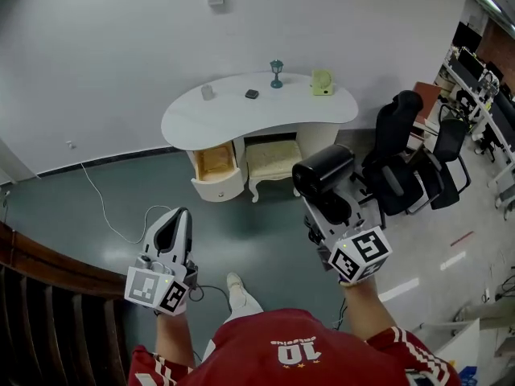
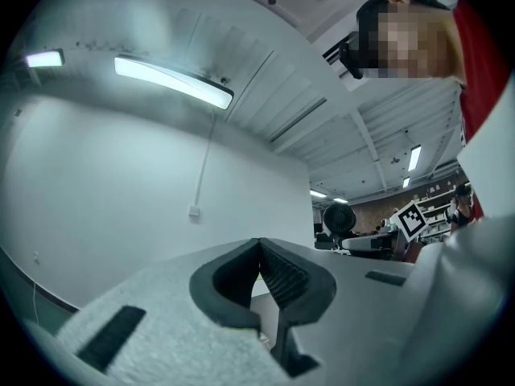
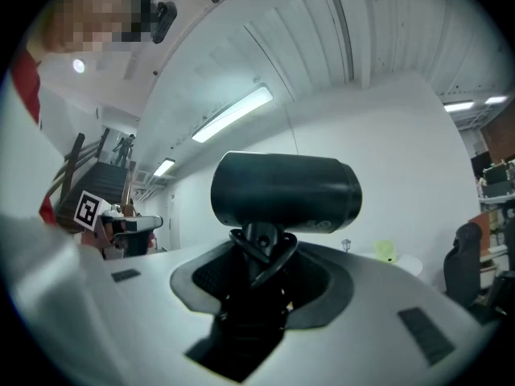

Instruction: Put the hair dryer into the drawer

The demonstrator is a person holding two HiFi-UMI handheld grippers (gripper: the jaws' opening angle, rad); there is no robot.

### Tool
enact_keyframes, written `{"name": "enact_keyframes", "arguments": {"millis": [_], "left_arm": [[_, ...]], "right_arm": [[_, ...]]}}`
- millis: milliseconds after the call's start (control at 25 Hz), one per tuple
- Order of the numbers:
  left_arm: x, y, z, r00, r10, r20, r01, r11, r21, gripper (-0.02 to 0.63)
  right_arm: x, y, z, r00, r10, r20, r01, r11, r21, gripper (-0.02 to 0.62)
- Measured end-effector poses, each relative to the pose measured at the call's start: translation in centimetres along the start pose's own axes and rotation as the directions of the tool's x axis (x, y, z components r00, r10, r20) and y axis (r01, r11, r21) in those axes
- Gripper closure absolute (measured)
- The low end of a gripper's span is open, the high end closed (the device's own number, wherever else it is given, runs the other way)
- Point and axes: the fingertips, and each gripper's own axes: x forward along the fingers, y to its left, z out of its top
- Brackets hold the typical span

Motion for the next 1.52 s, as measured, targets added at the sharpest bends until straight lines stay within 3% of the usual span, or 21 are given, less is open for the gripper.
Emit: {"name": "enact_keyframes", "arguments": {"millis": [400, 680, 840, 1160, 1520], "left_arm": [[8.2, 11.9, -2.2, 0.997, -0.075, -0.012, 0.075, 0.997, -0.03, 0.6], [9.5, 17.0, -2.0, 0.996, -0.093, -0.017, 0.092, 0.994, -0.055, 0.6], [10.3, 21.8, -4.7, 0.994, -0.104, -0.026, 0.101, 0.991, -0.083, 0.6], [10.7, 24.0, -7.5, 0.994, -0.097, -0.046, 0.091, 0.988, -0.125, 0.6], [12.9, 24.3, -10.7, 0.994, -0.065, -0.089, 0.053, 0.991, -0.127, 0.6]], "right_arm": [[15.7, 0.8, -2.0, 0.999, 0.0, -0.054, 0.0, 1.0, -0.008, 0.43], [21.2, 2.7, -3.0, 0.994, 0.019, -0.106, -0.022, 0.999, -0.029, 0.43], [25.5, 4.1, -6.4, 0.985, 0.028, -0.17, -0.038, 0.998, -0.053, 0.43], [27.6, 4.4, -10.1, 0.964, 0.051, -0.262, -0.071, 0.995, -0.065, 0.43], [30.9, 2.3, -15.2, 0.921, 0.147, -0.361, -0.182, 0.981, -0.065, 0.43]]}}
